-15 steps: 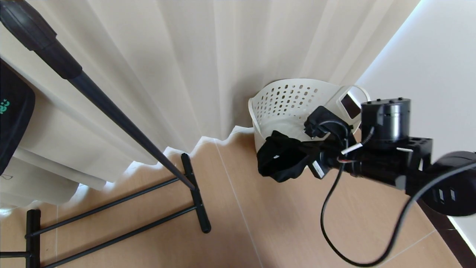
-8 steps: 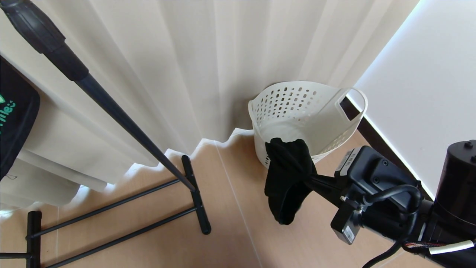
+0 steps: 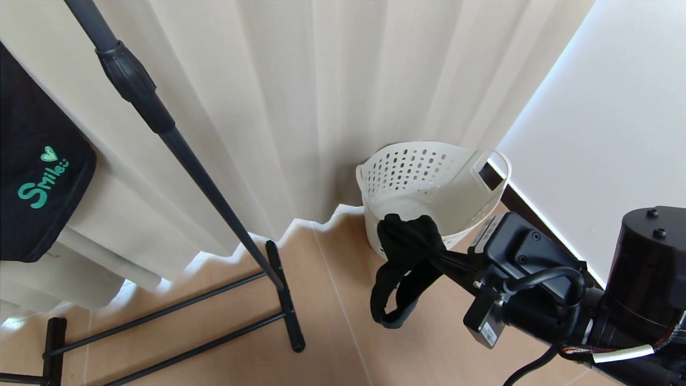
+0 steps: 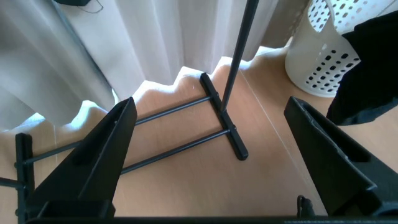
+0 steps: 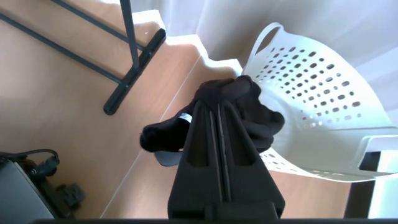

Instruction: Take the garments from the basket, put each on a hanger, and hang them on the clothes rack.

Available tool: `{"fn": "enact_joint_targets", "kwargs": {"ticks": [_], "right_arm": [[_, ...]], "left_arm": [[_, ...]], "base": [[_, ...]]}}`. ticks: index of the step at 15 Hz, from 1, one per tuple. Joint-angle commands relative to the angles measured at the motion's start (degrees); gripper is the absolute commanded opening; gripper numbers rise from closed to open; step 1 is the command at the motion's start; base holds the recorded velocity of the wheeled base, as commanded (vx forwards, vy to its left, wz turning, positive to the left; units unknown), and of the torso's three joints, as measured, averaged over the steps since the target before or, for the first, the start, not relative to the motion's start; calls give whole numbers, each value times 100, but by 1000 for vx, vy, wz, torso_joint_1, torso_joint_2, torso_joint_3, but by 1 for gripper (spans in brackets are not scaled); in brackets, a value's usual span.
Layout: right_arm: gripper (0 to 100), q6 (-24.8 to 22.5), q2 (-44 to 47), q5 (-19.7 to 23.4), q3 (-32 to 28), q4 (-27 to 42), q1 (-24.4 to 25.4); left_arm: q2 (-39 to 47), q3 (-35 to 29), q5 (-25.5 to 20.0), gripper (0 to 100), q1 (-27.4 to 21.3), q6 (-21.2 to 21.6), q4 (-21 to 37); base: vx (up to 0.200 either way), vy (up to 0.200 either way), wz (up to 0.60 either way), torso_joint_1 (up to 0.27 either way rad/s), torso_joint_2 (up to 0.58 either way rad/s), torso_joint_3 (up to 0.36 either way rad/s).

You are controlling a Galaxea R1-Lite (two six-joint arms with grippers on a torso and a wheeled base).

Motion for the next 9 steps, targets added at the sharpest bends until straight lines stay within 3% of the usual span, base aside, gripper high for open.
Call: {"fn": "enact_joint_targets", "kwargs": {"ticks": [1, 9], "right_arm": [[0, -4, 55, 1, 1, -7, -6], [0, -4, 55, -8, -17, -7, -6]], "left_arm": [[-1, 0, -3, 100, 0, 6, -2], [-1, 0, 6, 100, 0, -3, -2]], "base": [[0, 0, 0, 2, -2, 203], [0, 0, 0, -2, 4, 199]]}}
